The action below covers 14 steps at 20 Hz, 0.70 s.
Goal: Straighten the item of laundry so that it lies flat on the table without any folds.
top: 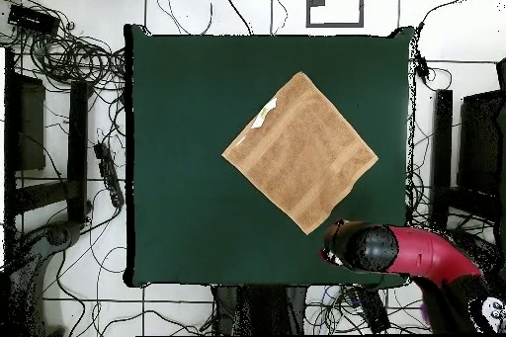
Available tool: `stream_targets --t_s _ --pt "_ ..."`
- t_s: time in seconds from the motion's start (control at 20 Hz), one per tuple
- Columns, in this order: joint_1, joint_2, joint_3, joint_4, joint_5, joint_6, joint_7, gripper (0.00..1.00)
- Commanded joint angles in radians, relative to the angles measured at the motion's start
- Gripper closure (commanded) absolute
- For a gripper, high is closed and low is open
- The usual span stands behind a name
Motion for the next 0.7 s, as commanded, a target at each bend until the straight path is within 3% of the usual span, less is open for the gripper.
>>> stream_targets --t_s 0.05,0.25,0.7 --pt "0.118 0.156 -0.058 -0.075 0.058 -0.161 0.391 0.00" --pt "0.128 0.137 -0.101 -0.086 0.108 -0.186 0.419 0.00" --pt "0.166 0.107 -0.158 -0.141 0.184 -0.081 0.417 0.00"
